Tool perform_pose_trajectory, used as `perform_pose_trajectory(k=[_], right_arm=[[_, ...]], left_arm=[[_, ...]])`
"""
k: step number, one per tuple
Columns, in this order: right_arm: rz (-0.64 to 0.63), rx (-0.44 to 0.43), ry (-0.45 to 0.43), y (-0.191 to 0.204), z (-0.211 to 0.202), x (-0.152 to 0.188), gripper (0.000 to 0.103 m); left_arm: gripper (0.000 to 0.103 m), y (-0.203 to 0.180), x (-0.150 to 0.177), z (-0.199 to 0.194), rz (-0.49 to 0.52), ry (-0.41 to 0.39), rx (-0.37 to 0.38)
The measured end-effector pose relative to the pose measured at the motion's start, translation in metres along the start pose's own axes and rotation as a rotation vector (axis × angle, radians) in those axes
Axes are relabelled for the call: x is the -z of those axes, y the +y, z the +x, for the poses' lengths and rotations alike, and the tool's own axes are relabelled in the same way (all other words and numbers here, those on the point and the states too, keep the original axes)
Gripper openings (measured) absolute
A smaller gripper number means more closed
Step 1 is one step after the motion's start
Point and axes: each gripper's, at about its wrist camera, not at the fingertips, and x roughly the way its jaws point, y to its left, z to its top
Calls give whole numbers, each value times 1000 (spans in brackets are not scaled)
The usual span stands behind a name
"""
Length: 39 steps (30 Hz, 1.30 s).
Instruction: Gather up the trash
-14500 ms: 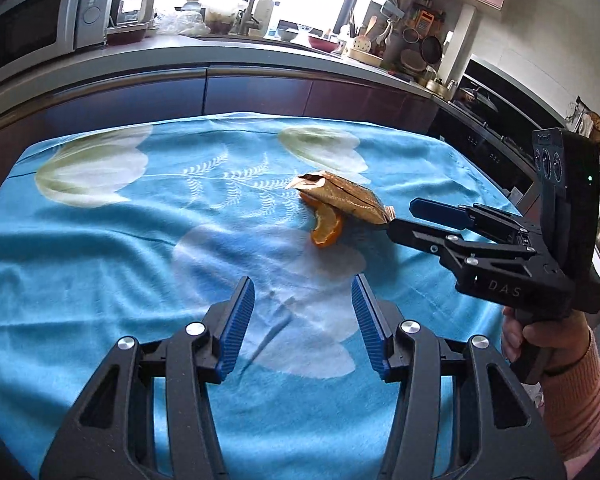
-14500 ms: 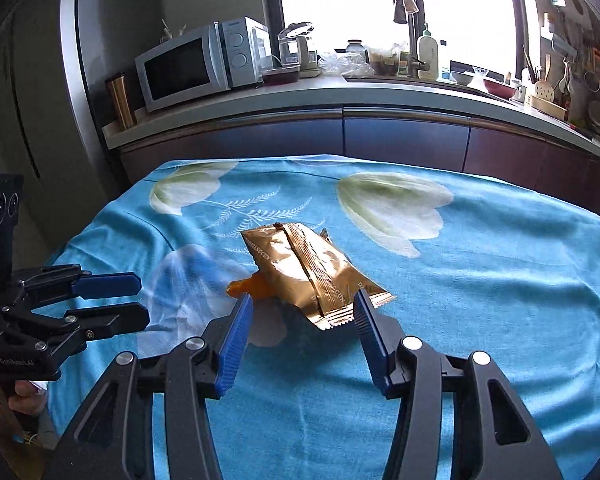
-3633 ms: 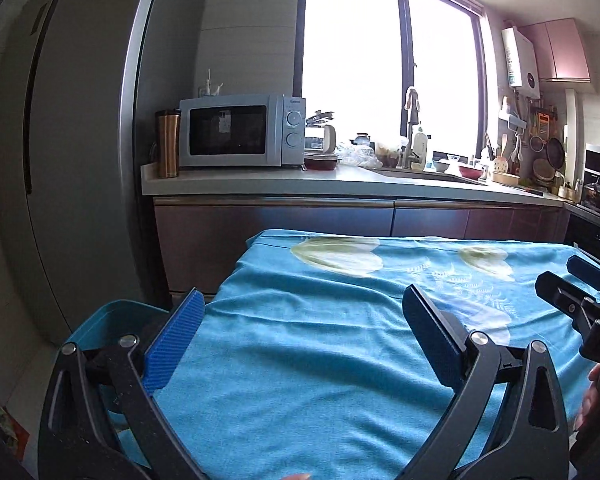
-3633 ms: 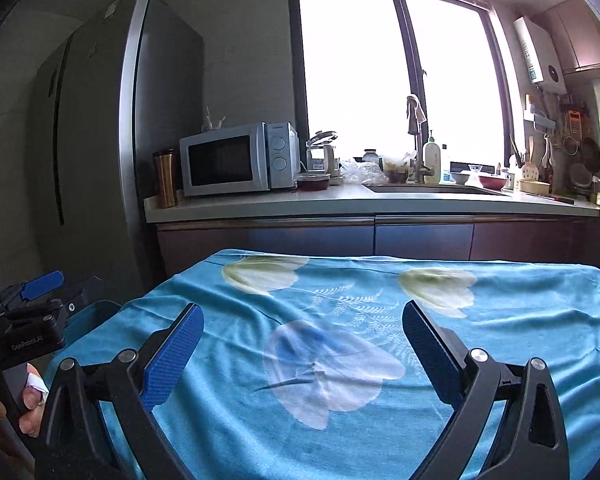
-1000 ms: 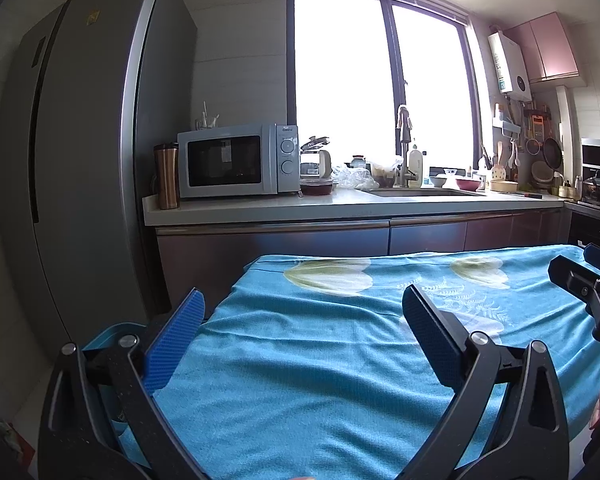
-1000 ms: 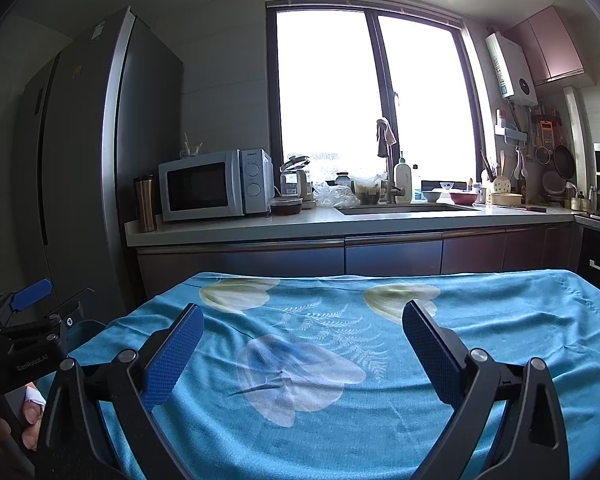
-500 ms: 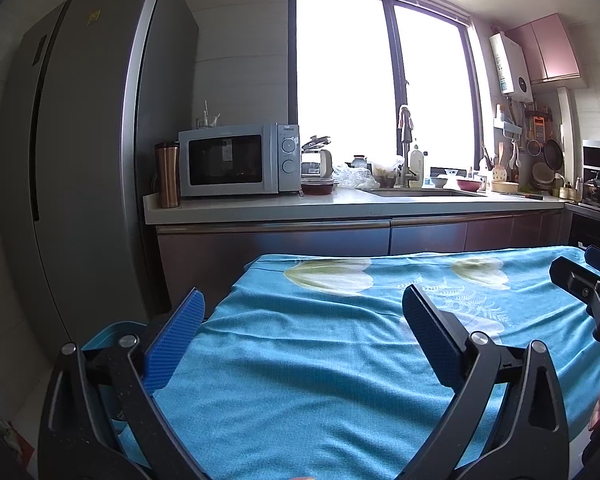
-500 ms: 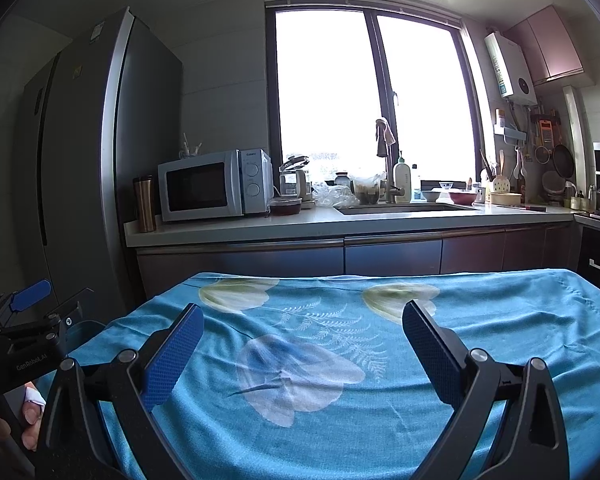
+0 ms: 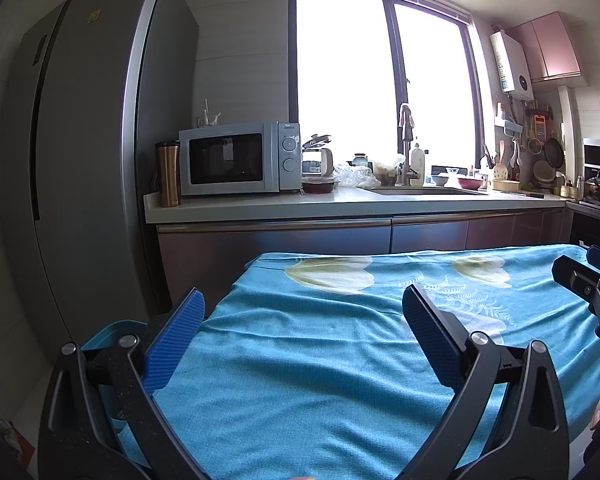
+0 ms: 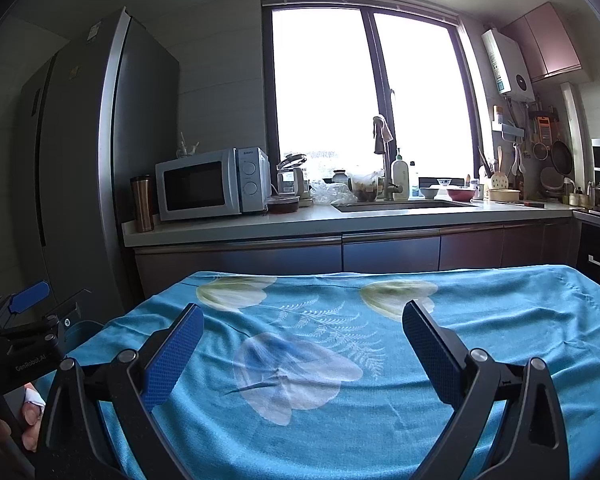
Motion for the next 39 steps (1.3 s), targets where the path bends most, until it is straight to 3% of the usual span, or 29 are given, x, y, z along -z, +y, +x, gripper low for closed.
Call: perform_pose_trajectory(k=[39], right_arm=[[10, 10, 3, -1, -2, 3, 96]], left_arm=[[97, -3, 4, 4, 2, 7, 3]])
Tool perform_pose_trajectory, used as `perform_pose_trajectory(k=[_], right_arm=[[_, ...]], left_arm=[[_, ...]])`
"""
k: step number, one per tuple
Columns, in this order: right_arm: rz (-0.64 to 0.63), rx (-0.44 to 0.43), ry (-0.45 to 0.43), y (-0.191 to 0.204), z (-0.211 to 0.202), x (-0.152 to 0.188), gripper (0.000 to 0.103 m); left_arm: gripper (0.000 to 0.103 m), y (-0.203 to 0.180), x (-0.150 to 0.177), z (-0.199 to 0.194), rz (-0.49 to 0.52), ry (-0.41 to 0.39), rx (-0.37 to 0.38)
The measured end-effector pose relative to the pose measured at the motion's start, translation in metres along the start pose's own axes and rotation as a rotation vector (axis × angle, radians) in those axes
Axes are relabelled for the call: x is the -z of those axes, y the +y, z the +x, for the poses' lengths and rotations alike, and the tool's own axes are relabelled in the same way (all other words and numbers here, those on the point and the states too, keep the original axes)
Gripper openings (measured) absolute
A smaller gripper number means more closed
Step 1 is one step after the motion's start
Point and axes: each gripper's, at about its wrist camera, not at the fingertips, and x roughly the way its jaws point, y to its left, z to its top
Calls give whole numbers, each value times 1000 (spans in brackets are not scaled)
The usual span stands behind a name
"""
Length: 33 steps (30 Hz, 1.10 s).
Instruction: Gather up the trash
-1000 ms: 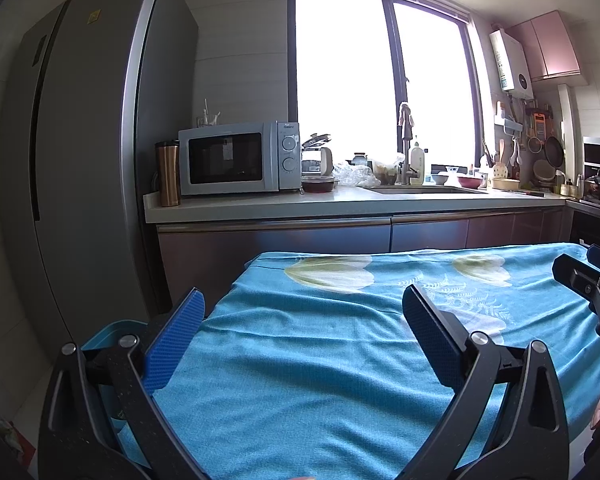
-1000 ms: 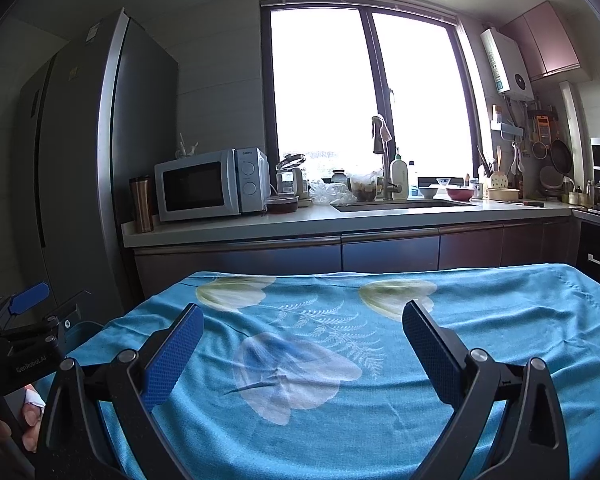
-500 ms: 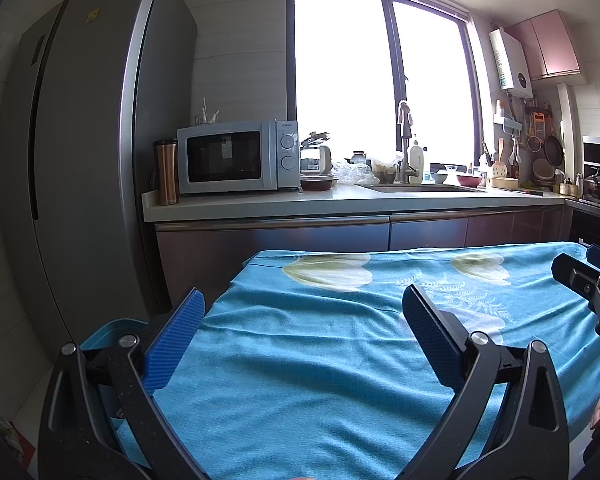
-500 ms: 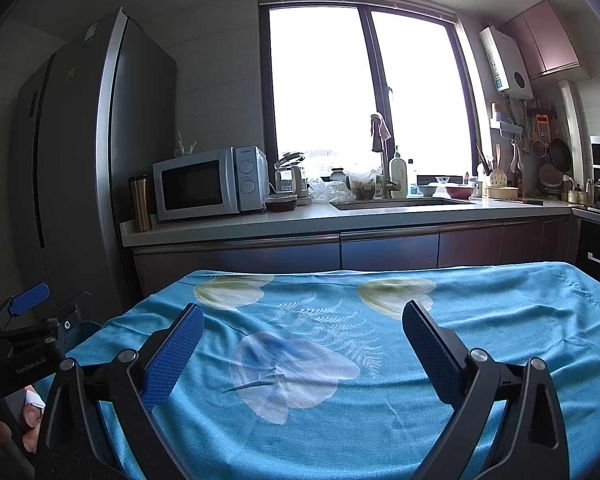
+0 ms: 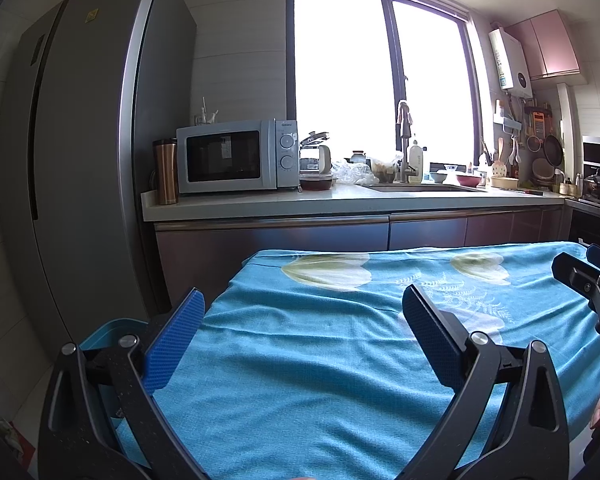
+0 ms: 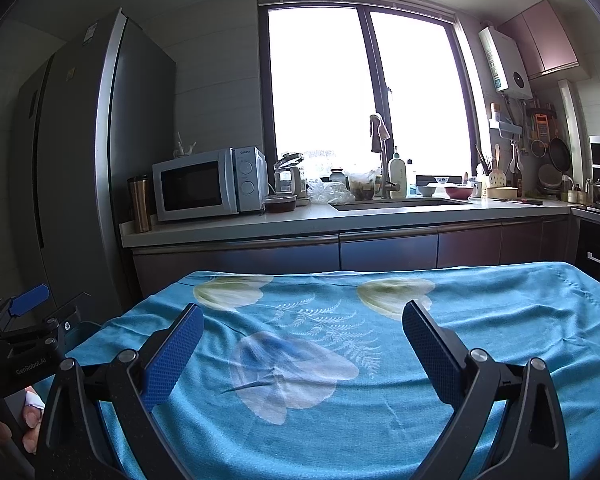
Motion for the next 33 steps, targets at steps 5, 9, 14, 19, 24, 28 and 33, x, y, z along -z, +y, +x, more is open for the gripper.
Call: perform_pose_trajectory(k=[5, 9, 14, 19, 24, 28, 33], right_arm=[[1, 0, -1, 0, 0, 0, 96], [3, 0, 1, 0, 0, 0, 96], [5, 0, 2, -1, 0, -1, 96], [10, 0, 2, -2, 1, -1, 96], [17, 7, 10, -8, 3, 0, 96], [28, 10, 18, -13, 6, 2, 96], [37, 8, 32, -20, 8, 3, 96]], left_arm=[[97, -1, 2, 2, -3, 5, 5], [97, -2, 3, 3, -4, 8, 6], [97, -3, 3, 6, -16, 23, 6], [97, -8, 3, 5, -2, 31, 3], [97, -16, 4, 9, 10, 48, 13], [97, -23, 4, 11, 27, 52, 34], [97, -28, 3, 24, 18, 108, 50]])
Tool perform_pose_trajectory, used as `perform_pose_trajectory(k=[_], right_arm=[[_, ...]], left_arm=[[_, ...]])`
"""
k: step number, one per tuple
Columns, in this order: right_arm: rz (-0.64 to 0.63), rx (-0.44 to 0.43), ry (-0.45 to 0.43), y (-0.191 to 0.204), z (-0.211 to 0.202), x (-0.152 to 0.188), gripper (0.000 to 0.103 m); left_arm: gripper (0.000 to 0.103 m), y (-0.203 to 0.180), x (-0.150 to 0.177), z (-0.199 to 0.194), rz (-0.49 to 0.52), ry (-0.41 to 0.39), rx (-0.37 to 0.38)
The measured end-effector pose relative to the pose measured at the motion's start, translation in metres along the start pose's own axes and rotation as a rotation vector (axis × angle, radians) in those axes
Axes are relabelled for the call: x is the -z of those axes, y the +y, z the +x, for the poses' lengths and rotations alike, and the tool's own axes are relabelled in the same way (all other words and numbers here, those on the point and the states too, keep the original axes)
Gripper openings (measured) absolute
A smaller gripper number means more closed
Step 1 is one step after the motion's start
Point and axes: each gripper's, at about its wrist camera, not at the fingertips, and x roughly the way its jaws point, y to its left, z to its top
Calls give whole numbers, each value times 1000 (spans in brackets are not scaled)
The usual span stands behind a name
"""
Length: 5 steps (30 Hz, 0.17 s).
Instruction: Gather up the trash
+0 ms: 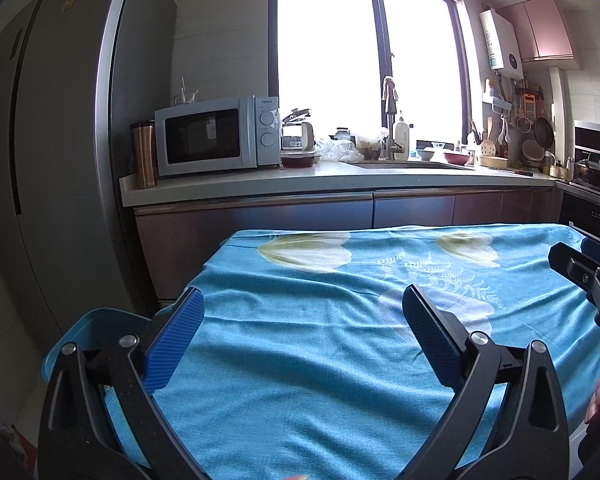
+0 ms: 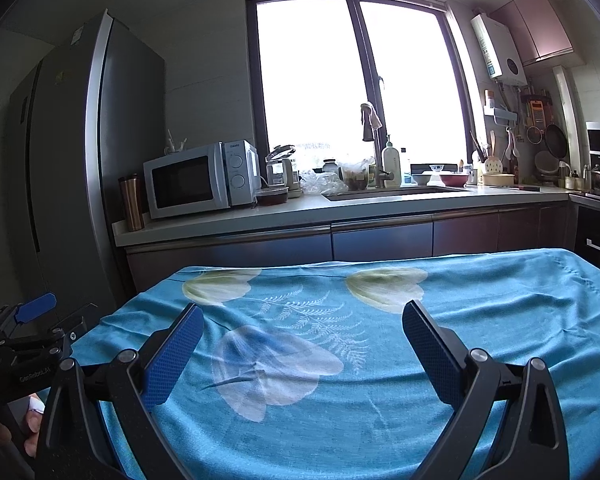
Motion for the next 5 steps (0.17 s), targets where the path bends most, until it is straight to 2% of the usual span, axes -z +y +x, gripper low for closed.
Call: perform_pose_trajectory(k=[5], right_arm=[[-8, 11, 77, -16, 12, -1, 96]], left_arm=[[97, 2, -8, 42, -32, 171, 41]])
